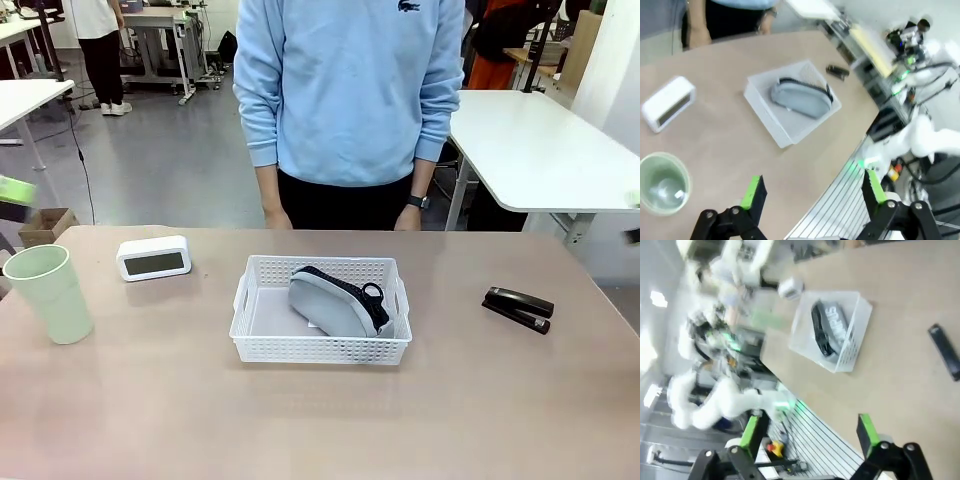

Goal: Efficiently arrange items inside the basket to fit them all.
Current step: Pick up the Digital clock and place it inside the Organizing basket.

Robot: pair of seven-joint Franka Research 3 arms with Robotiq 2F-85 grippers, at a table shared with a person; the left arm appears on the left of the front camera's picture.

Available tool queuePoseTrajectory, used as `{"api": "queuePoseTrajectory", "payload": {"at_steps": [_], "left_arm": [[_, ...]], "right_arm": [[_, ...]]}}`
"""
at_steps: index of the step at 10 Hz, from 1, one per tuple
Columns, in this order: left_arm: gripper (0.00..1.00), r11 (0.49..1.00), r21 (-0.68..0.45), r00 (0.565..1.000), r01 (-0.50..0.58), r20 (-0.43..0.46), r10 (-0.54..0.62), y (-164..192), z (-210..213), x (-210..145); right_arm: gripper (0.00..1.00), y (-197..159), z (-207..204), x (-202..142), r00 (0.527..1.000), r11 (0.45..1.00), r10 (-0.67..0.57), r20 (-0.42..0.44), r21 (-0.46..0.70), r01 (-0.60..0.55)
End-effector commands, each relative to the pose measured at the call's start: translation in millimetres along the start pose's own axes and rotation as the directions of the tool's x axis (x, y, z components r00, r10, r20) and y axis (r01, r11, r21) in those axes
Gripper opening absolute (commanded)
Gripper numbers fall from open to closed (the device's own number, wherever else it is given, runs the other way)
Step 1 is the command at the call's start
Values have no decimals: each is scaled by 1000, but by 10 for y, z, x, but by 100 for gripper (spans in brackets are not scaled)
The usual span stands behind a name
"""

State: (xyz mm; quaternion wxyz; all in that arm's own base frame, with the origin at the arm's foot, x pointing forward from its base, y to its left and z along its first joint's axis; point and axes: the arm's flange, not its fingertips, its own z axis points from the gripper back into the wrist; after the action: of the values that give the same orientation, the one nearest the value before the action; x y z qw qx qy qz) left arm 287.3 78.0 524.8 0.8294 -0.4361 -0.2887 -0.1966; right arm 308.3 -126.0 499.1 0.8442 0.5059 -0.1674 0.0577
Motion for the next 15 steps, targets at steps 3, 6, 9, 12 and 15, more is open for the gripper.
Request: {"api": "queuePoseTrajectory", "payload": {"at_steps": [3, 6, 9, 12, 15], "left_arm": [[100, 973, -128, 923, -194, 313, 225, 1039, 862, -581], [100, 942, -146, 814, -304, 474, 336, 1414, 668, -815], [100, 957, -116, 873, -265, 393, 290, 1247, 998, -913], [100, 957, -116, 873, -265, 393, 290, 1247, 998, -913], [100, 957, -116, 873, -265, 393, 290, 1247, 998, -913]], "right_arm": [[100, -1313, 834, -220, 922, 946, -247, 297, 281, 162], [100, -1887, 696, -323, 853, 927, -365, 374, 235, 293], [100, -1610, 855, -555, 871, 922, -349, 345, 291, 255], [100, -1610, 855, -555, 871, 922, -349, 345, 291, 255], [100, -1610, 855, -555, 871, 922, -349, 345, 291, 255]]}}
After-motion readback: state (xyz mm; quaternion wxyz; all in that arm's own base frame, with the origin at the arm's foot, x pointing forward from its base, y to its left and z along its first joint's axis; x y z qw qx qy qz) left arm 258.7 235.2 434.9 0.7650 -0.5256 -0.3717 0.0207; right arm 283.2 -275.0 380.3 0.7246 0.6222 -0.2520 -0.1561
